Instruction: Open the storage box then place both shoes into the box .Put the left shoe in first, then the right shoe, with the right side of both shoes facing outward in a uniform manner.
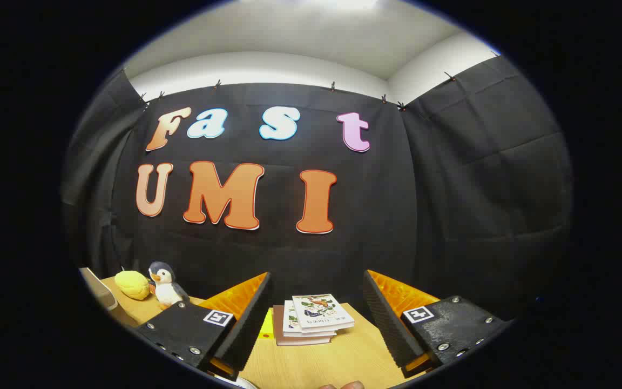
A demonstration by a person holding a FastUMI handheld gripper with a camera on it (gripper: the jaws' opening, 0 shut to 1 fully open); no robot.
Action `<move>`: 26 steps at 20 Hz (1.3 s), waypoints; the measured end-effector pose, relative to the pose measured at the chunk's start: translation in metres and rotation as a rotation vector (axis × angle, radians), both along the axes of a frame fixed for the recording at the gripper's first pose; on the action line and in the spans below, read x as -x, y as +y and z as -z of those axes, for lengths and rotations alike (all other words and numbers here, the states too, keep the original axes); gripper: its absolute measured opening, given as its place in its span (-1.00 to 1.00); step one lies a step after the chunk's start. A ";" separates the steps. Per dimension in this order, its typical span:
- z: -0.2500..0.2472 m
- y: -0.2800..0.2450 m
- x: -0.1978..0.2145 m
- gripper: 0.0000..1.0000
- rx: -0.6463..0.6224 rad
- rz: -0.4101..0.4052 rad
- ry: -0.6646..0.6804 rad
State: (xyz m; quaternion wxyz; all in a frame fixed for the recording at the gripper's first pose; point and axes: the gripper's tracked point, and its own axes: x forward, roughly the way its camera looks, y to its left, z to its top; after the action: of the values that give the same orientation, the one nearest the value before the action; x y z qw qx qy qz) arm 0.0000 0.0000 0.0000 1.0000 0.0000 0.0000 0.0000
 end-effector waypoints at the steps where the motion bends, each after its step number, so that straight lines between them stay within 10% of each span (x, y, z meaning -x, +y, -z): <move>1: -0.004 0.001 0.002 0.97 -0.001 -0.006 -0.007; 19: -0.044 0.059 0.018 0.97 -0.062 -0.203 0.032; 26: -0.037 0.140 0.039 0.96 -0.173 -0.442 0.163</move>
State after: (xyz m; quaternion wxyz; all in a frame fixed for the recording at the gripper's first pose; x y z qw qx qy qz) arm -0.0389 0.1400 0.0367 0.9687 0.0854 0.0807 0.2187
